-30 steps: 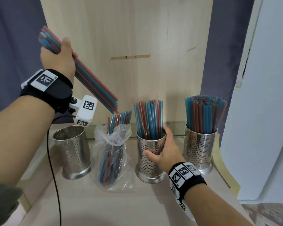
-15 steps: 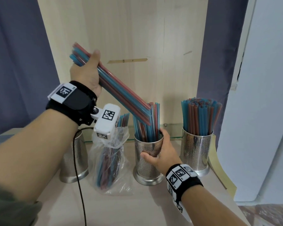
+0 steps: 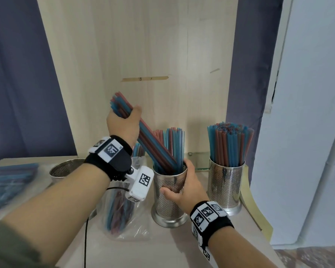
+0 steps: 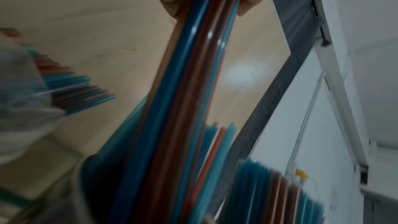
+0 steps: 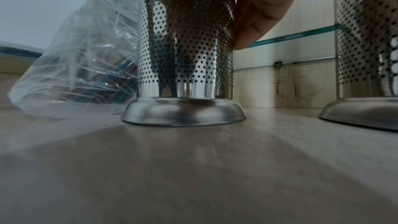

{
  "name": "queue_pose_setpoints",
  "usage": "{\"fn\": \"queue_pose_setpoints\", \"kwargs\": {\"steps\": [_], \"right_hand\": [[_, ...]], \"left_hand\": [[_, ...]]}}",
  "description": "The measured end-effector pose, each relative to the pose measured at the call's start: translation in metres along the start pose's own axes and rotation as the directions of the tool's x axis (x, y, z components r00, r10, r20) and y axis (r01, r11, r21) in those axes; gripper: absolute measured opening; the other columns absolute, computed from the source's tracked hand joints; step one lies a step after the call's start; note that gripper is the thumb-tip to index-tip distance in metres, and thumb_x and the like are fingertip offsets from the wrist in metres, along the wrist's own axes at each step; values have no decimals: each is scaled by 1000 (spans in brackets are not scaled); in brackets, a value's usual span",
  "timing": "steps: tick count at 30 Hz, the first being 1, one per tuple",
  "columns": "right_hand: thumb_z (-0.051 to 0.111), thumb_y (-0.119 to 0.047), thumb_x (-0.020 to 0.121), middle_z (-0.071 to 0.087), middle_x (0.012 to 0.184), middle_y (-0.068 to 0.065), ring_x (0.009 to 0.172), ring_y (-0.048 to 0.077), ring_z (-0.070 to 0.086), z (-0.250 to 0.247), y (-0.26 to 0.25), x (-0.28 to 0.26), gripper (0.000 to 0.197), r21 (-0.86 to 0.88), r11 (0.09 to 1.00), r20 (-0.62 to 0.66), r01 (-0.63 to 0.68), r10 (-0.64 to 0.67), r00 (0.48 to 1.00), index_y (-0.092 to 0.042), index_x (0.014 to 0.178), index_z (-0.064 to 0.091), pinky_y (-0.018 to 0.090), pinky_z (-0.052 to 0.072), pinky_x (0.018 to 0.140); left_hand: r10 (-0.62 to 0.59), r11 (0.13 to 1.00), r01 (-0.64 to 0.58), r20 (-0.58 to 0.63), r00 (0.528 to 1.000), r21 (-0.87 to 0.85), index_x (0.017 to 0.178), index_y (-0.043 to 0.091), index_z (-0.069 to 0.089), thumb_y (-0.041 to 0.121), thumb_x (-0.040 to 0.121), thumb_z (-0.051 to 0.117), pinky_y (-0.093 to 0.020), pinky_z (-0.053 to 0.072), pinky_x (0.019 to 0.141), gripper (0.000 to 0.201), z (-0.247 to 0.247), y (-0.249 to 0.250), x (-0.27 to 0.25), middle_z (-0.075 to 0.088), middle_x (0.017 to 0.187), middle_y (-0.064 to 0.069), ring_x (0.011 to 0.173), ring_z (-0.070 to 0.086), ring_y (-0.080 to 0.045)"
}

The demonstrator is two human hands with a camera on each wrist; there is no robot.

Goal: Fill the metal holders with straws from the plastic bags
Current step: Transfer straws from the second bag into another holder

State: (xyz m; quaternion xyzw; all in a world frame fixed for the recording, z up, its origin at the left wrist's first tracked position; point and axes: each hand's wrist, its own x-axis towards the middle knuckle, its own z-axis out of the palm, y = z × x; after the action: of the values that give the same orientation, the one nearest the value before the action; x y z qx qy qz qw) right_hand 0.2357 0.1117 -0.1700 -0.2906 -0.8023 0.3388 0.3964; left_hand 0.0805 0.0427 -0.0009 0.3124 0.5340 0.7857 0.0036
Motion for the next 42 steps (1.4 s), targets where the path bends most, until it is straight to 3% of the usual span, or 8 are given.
{"fn": "queue_pose_setpoints", "kwargs": {"steps": [9,13,17,23,27,31,34,42], "right_hand": [[77,-62,58,52,135,-11,126,8,51,2,2,2,109,-25,1000,-15,11,-11,1000,-30,146,21,32,46,107],[77,-63,58,51,138,-9,128,8,50,2,1,2,111,-28,1000,-17,10,-11,1000,-30,147,20,32,45,108],[79,-62,59,52,137,-9,127,9,51,4,3,2,112,-19,1000,-20,11,-11,1000,-31,148,18,34,46,107],[79,-63,59,52,136,-10,126,8,52,3,6,3,112,-11,1000,-20,13,-13,1000,-36,147,17,33,46,106],[79,-61,59,53,135,-12,125,6,52,3,4,2,108,3,1000,-17,20,-20,1000,-38,145,18,31,47,105],[79,-61,59,53,135,-13,124,6,53,3,5,2,108,-6,1000,-28,26,-26,999,-39,145,17,31,47,104],[78,-62,59,53,136,-12,124,7,53,3,5,2,108,-18,1000,-29,21,-22,999,-40,145,15,31,48,104],[83,-52,66,51,124,-19,115,0,51,-2,2,1,100,-29,999,-14,38,-39,999,-38,142,20,19,42,100]], "left_hand": [[50,991,-74,214,976,109,74,6,63,15,82,76,-27,55,58,17,4,-29,-29,68,73,-6,62,65,-13],[34,980,-93,310,950,177,87,15,68,31,78,79,-36,61,75,21,7,-38,-38,72,88,-2,81,71,-12],[9,940,-113,308,951,322,111,24,45,41,67,83,-35,48,98,61,8,-54,-43,45,117,1,111,52,-16],[80,880,-254,404,911,401,99,36,31,34,75,82,-39,36,110,56,10,-53,-43,27,121,5,125,34,-17],[15,932,-194,504,863,305,126,47,22,35,77,80,-39,50,97,77,9,-65,-33,40,128,5,112,52,-11],[-96,953,-82,551,829,290,144,34,8,31,78,80,-28,52,85,97,15,-69,-28,50,121,2,97,59,-8],[-127,945,-66,545,829,321,144,26,18,34,75,82,-14,46,73,94,21,-72,-25,54,118,4,95,58,-6],[-187,930,-17,513,838,367,130,16,38,44,70,83,-26,52,81,80,29,-75,-18,62,111,4,99,63,-11]]}}
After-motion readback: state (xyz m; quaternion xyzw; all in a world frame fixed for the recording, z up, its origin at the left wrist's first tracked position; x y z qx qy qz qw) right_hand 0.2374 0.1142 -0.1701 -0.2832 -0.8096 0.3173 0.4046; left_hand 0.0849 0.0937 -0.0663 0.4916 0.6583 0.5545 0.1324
